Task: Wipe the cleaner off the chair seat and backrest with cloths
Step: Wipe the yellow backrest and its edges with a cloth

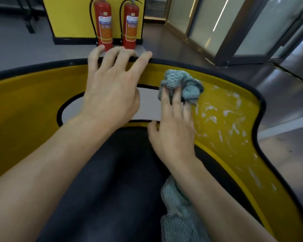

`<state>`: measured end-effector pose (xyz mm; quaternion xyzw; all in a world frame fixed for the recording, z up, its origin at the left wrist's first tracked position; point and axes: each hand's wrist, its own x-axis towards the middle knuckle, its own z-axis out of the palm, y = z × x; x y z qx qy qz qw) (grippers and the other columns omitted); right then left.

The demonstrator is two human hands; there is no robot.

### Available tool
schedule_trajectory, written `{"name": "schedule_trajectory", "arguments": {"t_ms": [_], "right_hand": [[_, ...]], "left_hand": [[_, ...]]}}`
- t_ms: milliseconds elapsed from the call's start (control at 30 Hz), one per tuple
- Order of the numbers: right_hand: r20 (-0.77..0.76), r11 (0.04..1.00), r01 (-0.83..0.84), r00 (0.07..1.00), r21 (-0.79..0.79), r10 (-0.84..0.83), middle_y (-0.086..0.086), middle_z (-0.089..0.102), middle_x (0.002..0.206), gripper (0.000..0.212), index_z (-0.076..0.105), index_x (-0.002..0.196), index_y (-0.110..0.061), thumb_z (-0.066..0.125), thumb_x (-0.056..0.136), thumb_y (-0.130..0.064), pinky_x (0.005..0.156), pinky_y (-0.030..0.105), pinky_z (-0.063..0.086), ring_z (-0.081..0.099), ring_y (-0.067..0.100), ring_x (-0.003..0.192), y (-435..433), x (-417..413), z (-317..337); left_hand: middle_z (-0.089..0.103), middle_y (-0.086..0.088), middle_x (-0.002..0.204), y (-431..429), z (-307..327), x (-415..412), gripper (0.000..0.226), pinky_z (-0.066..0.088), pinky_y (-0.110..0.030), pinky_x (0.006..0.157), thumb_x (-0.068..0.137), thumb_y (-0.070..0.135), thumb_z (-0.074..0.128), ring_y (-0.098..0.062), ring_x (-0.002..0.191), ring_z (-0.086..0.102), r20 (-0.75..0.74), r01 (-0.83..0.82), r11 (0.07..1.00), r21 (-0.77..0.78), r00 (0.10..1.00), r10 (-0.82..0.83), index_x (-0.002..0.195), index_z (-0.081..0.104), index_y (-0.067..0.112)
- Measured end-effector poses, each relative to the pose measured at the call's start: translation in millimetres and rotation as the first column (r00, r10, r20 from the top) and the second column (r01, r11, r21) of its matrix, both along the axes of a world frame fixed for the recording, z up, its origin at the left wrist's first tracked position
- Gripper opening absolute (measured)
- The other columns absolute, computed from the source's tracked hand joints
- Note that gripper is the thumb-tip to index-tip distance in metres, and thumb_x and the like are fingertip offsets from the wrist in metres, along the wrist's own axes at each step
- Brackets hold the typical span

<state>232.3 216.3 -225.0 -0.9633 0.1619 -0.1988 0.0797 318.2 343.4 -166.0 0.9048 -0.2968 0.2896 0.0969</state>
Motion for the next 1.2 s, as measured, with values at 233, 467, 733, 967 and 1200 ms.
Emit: {"name": "schedule_trajectory", "arguments": {"t_ms": [233, 467, 733, 967, 1200], "right_hand": [[-0.062, 0.962, 0.264, 0.964, 0.068, -0.260, 0.005, -0.005, 0.169, 0.087, -0.008, 0.160, -0.025, 0.050, 0.096, -0.035, 0.125, 0.048, 0.013, 0.008, 0.032, 0.151, -59.6, -88.5, 19.0], [-0.106, 0.946, 0.303, 0.951, 0.112, -0.292, 0.012, -0.011, 0.167, 0.086, -0.013, 0.159, -0.015, 0.043, 0.098, -0.041, 0.123, 0.049, 0.005, 0.004, 0.037, 0.150, -44.0, -68.2, 30.4], [-0.010, 0.946, 0.276, 0.961, 0.168, -0.278, 0.015, -0.011, 0.167, 0.091, -0.009, 0.160, -0.015, 0.050, 0.096, -0.038, 0.118, 0.044, 0.021, 0.023, 0.038, 0.140, -19.6, -27.7, 21.3], [-0.133, 0.996, 0.089, 0.987, 0.004, -0.087, -0.001, -0.005, 0.169, 0.071, 0.008, 0.160, -0.029, 0.045, 0.099, -0.035, 0.107, 0.041, 0.038, 0.041, 0.029, 0.134, -44.8, -56.7, 38.4], [-0.237, 0.995, -0.077, 0.970, -0.063, 0.060, 0.004, 0.017, 0.168, 0.067, 0.020, 0.159, -0.025, 0.044, 0.097, -0.015, 0.105, 0.038, 0.036, 0.045, 0.034, 0.128, -71.6, -69.6, 74.4]], "left_hand": [[0.045, -0.013, 0.148, -1.5, 2.5, -1.4, 0.072, 0.009, -0.059, 0.121, 0.086, 0.017, 0.060, -0.037, 0.145, 0.029, -0.023, 0.009, 1.000, 0.008, 1.000, -0.009, 0.153, 0.033, 0.021], [0.033, -0.009, 0.159, -41.2, 4.6, -14.6, 0.078, -0.004, -0.065, 0.120, 0.088, 0.025, 0.057, -0.037, 0.151, 0.016, -0.055, 0.066, 0.998, 0.015, 0.996, -0.065, 0.158, 0.023, 0.023], [0.030, -0.012, 0.160, -45.3, -5.5, -17.1, 0.085, -0.004, -0.062, 0.121, 0.083, 0.017, 0.059, -0.037, 0.152, 0.015, -0.007, 0.107, 0.994, 0.010, 0.994, -0.107, 0.159, 0.020, 0.017], [0.019, -0.013, 0.165, -44.2, -6.6, -16.4, 0.090, -0.002, -0.063, 0.121, 0.083, 0.022, 0.060, -0.037, 0.154, 0.007, -0.019, 0.111, 0.993, 0.028, 0.994, -0.110, 0.161, 0.014, 0.020], [-0.001, -0.012, 0.169, -69.4, -50.6, -58.6, 0.092, 0.004, -0.053, 0.125, 0.084, 0.015, 0.060, -0.030, 0.156, -0.006, -0.102, 0.383, 0.924, -0.005, 0.919, -0.382, 0.162, 0.012, 0.015]]}}
